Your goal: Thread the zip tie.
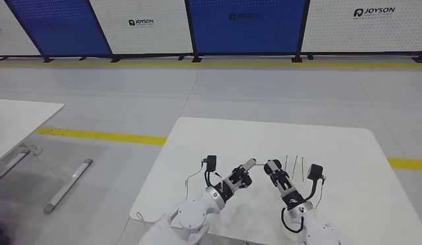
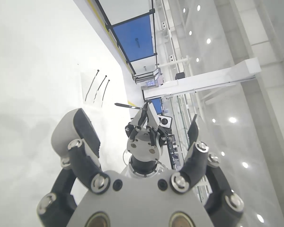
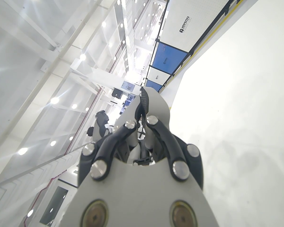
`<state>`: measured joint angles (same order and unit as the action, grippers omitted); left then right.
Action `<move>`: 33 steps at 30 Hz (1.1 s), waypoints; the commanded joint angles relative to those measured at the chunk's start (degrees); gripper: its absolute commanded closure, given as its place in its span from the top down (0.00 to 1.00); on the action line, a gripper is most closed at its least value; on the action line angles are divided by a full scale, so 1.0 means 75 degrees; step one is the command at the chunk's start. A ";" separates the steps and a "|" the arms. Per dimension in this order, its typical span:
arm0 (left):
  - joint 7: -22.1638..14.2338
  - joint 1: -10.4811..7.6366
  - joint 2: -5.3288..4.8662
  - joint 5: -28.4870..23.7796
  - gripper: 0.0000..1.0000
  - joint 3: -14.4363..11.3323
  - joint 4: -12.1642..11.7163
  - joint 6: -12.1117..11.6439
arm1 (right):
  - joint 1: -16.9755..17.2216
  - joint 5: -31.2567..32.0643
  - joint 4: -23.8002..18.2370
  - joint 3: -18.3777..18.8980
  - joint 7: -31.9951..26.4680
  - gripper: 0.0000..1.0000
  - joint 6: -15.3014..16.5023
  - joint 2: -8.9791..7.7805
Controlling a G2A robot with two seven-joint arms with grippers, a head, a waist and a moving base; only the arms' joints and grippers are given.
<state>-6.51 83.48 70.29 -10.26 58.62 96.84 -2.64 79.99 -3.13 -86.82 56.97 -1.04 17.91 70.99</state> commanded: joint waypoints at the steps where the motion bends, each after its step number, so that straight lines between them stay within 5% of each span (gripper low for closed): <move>1: 0.0001 0.0000 0.0000 0.0000 1.00 0.0000 0.0000 0.0000 | 0.0000 0.0000 0.0000 0.0000 0.0000 0.00 0.0001 0.0000; 9: 0.0136 -0.0284 0.0105 -0.0738 1.00 -0.0049 -0.0207 -0.0321 | 0.0000 0.0000 0.0000 0.0000 0.0000 0.00 0.0001 0.0000; 19: 0.0146 -0.0283 0.0106 -0.0725 1.00 -0.0052 -0.0211 -0.0317 | 0.0000 0.0000 0.0000 0.0000 0.0000 0.00 0.0001 0.0000; 25: 0.0137 -0.0450 0.0156 -0.0130 1.00 -0.0363 -0.0433 -0.0524 | 0.0000 0.0000 0.0000 0.0000 0.0000 0.00 0.0001 0.0000; 27: 0.0218 -0.0501 0.0178 -0.0069 0.65 -0.0415 -0.0504 -0.0571 | 0.0000 0.0000 0.0000 0.0000 0.0000 0.00 0.0001 0.0000; 29: 0.0238 -0.0540 0.0198 -0.0144 0.46 -0.0440 -0.0535 -0.0558 | 0.0000 0.0000 0.0000 0.0000 0.0000 0.00 0.0001 0.0000; 33: 0.0313 -0.0558 0.0217 -0.0208 0.26 -0.0403 -0.0597 -0.0616 | 0.0000 0.0000 0.0000 0.0000 0.0000 0.00 0.0001 0.0000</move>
<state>-4.24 79.29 71.90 -11.71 55.46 92.49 -7.18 79.99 -3.13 -86.83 56.97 -1.04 17.92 70.99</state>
